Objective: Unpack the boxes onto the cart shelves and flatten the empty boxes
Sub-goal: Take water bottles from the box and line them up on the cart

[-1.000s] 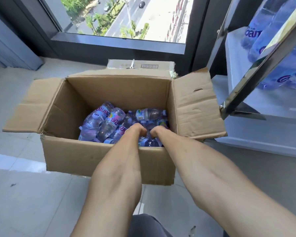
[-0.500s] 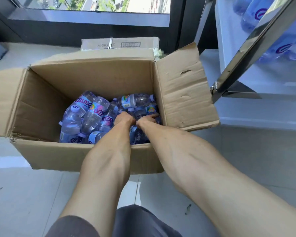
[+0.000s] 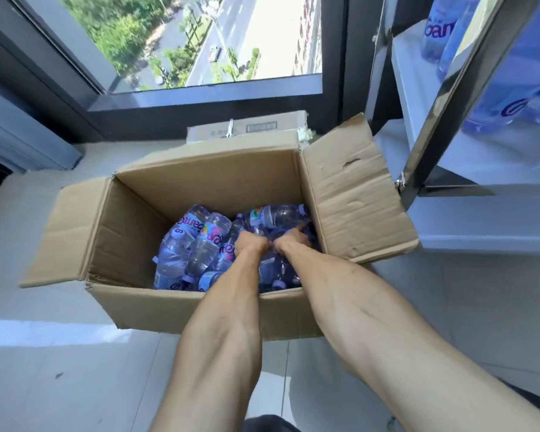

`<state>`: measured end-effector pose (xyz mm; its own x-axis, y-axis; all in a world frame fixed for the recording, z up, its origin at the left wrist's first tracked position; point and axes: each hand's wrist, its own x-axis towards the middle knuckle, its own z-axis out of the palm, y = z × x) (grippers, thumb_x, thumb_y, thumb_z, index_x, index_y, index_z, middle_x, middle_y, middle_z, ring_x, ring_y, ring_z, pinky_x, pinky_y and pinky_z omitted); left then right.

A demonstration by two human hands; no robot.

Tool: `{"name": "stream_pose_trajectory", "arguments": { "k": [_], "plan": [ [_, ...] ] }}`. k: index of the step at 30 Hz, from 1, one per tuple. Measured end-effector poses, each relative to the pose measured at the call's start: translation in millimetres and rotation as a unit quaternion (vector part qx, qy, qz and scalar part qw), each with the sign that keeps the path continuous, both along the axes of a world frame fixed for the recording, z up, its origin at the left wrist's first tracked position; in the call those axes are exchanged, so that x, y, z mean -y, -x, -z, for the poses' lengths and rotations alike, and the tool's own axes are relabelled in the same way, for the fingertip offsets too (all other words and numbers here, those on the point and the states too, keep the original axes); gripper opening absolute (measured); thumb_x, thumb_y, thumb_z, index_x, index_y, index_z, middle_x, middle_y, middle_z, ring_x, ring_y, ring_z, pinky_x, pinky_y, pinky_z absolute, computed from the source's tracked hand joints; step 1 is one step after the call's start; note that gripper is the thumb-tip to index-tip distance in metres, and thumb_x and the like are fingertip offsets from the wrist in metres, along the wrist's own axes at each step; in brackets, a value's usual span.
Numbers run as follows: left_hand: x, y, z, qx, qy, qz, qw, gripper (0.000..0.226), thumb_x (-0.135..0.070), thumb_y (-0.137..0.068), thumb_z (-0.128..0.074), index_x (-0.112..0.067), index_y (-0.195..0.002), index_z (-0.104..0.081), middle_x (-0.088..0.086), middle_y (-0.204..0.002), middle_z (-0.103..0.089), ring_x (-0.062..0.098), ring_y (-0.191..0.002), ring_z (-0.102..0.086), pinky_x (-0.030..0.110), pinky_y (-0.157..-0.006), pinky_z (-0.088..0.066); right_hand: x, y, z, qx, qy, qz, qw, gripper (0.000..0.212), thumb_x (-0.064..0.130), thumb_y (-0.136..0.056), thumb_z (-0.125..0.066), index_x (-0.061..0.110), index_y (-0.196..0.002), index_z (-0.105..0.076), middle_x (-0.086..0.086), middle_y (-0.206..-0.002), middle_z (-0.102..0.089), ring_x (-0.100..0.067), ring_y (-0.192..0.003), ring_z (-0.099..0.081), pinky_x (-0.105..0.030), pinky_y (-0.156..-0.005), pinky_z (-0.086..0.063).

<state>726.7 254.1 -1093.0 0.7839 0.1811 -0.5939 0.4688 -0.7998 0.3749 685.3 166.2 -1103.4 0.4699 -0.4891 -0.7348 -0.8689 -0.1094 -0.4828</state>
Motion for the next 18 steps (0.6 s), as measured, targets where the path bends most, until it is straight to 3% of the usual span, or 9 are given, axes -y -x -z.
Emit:
{"name": "stream_pose_trajectory", "arguments": {
  "k": [2, 4, 6, 8, 11, 13, 16, 17, 18],
  "plan": [
    [-12.4, 3.0, -17.2, 0.040, 0.061, -0.076, 0.994, 0.064, -0.023, -0.076, -0.077, -0.007, -0.133, -0.052, 0.017, -0.129, -0.061, 0.032, -0.121, -0.057, 0.038, -0.101, -0.047, 0.3, -1.1, -7.0, 0.046, -0.030, 0.079, 0.995, 0.085, 0.030, -0.075, -0.077, 0.008, -0.147, -0.036, -0.015, -0.144, -0.048, -0.029, -0.131, -0.048, -0.033, -0.104, -0.042],
    [-23.9, 6.4, -37.4, 0.109, 0.123, -0.133, 0.977, 0.070, -0.025, -0.079, -0.077, -0.009, -0.141, -0.046, 0.016, -0.134, -0.057, 0.033, -0.124, -0.054, 0.037, -0.103, -0.043, -4.3, -3.5, -24.2, 0.115, -0.113, 0.184, 0.970, 0.076, 0.026, -0.073, -0.079, 0.001, -0.138, -0.048, -0.018, -0.138, -0.053, -0.027, -0.123, -0.054, -0.031, -0.101, -0.046],
    [-36.1, 10.0, -61.1, 0.193, 0.174, -0.147, 0.954, 0.065, -0.028, -0.082, -0.077, -0.007, -0.138, -0.050, 0.012, -0.129, -0.059, 0.030, -0.121, -0.056, 0.034, -0.101, -0.040, -4.6, -1.9, -46.4, 0.199, -0.168, 0.228, 0.938, 0.056, 0.028, -0.080, -0.075, -0.004, -0.124, -0.060, -0.022, -0.123, -0.063, -0.025, -0.096, -0.063, -0.023, -0.080, -0.052],
    [-46.2, 10.6, -85.0, 0.263, 0.252, -0.171, 0.915, 0.043, -0.027, -0.085, -0.075, -0.008, -0.121, -0.062, 0.004, -0.105, -0.065, 0.024, -0.103, -0.061, 0.032, -0.091, -0.043, -0.1, 2.5, -80.3, 0.291, -0.217, 0.236, 0.901, 0.043, 0.031, -0.078, -0.070, 0.000, -0.107, -0.066, -0.018, -0.101, -0.064, -0.022, -0.079, -0.057, -0.022, -0.060, -0.046],
    [-50.5, 14.8, -131.0, 0.277, 0.424, -0.286, 0.814, 0.018, -0.021, -0.090, -0.069, -0.009, -0.103, -0.066, 0.004, -0.090, -0.065, 0.019, -0.084, -0.060, 0.033, -0.081, -0.048, 9.9, 20.3, -132.0, 0.347, -0.366, 0.222, 0.835, 0.044, 0.036, -0.072, -0.058, 0.011, -0.108, -0.056, -0.012, -0.098, -0.056, -0.026, -0.087, -0.054, -0.037, -0.078, -0.049],
    [-48.6, 23.1, -157.5, 0.223, 0.524, -0.355, 0.742, 0.021, -0.027, -0.093, -0.062, -0.009, -0.105, -0.066, 0.006, -0.092, -0.064, 0.021, -0.083, -0.061, 0.035, -0.079, -0.050, 13.3, 42.3, -162.6, 0.368, -0.449, 0.180, 0.794, 0.044, 0.035, -0.069, -0.053, 0.006, -0.102, -0.053, -0.014, -0.085, -0.053, -0.027, -0.072, -0.053, -0.034, -0.068, -0.047],
    [-44.1, 51.6, -190.2, 0.132, 0.699, -0.325, 0.623, 0.025, -0.035, -0.095, -0.042, -0.023, -0.075, -0.048, -0.005, -0.070, -0.048, 0.012, -0.064, -0.050, 0.028, -0.065, -0.043, 18.0, 86.8, -196.7, 0.393, -0.473, 0.142, 0.775, 0.052, 0.031, -0.067, -0.049, -0.002, -0.106, -0.057, -0.018, -0.088, -0.053, -0.031, -0.070, -0.051, -0.033, -0.063, -0.040],
    [-42.5, 63.5, -199.1, 0.117, 0.734, -0.310, 0.593, 0.028, -0.033, -0.096, -0.036, -0.024, -0.070, -0.040, -0.006, -0.066, -0.041, 0.011, -0.059, -0.044, 0.026, -0.060, -0.039, 20.6, 103.3, -204.1, 0.398, -0.476, 0.124, 0.774, 0.053, 0.030, -0.068, -0.049, -0.004, -0.108, -0.059, -0.019, -0.090, -0.056, -0.032, -0.073, -0.054, -0.034, -0.065, -0.042],
    [-42.1, 79.5, -205.3, 0.113, 0.743, -0.304, 0.586, 0.029, -0.033, -0.096, -0.033, -0.023, -0.069, -0.037, -0.005, -0.063, -0.040, 0.010, -0.056, -0.043, 0.025, -0.057, -0.038, 22.0, 122.5, -208.3, 0.401, -0.480, 0.110, 0.773, 0.053, 0.029, -0.070, -0.050, -0.004, -0.110, -0.060, -0.019, -0.091, -0.059, -0.031, -0.075, -0.057, -0.035, -0.066, -0.045]
  ]
}}
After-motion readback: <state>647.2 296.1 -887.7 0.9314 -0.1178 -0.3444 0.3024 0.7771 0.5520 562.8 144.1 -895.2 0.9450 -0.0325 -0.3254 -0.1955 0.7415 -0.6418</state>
